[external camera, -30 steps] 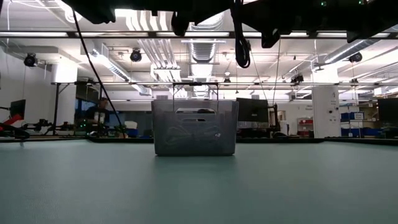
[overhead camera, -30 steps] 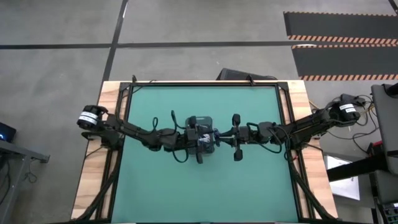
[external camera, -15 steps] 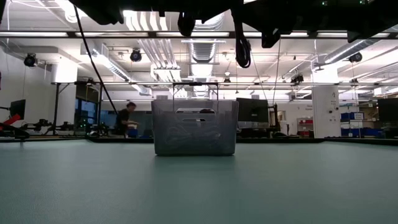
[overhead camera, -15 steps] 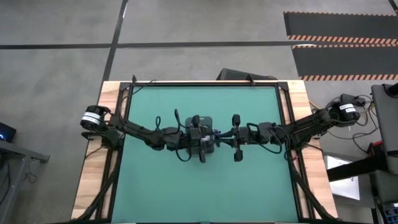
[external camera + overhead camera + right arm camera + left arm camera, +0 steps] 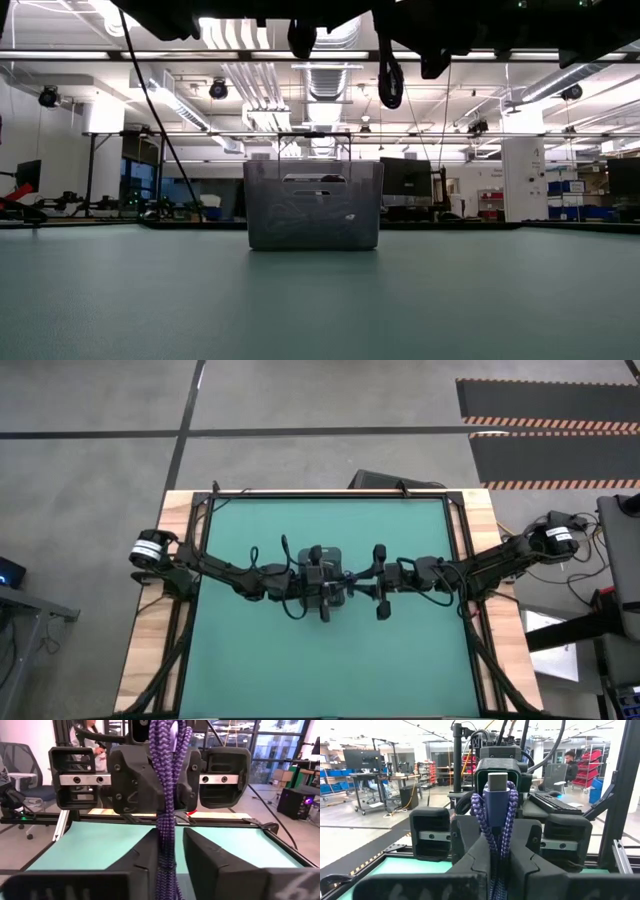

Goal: Pick and place USB-C Cables
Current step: Put the purple white charger cable into the black bin

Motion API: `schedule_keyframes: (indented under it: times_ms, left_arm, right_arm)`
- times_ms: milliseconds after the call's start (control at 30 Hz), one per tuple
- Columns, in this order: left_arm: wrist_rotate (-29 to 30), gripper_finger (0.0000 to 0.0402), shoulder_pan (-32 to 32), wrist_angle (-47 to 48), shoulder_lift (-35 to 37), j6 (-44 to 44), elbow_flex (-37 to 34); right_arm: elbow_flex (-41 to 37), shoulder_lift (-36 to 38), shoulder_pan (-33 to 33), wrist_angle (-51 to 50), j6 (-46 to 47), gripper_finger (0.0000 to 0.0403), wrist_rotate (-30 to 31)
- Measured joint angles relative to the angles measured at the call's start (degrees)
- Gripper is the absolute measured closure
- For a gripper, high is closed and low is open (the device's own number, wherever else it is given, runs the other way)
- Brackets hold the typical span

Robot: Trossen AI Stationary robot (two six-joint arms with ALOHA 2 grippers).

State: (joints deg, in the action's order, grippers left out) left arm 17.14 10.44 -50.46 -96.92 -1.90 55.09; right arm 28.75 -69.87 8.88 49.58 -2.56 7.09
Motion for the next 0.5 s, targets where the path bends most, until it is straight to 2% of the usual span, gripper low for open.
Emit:
schedule_keyframes:
  times_ms: [267, 500]
  left_arm:
    - [-0.2, 0.0389, 0.0, 3.0, 0.0, 0.1, -0.1]
    - [-0.1, 0.0389, 0.0, 9.1, 1.1, 0.1, 0.8]
  right_arm:
    - [0.0, 1.6, 0.0, -2.6, 0.6, 0.0266, 0.6]
    - [-0.1, 7.8, 0.0, -12.0, 3.1, 0.0260, 0.6]
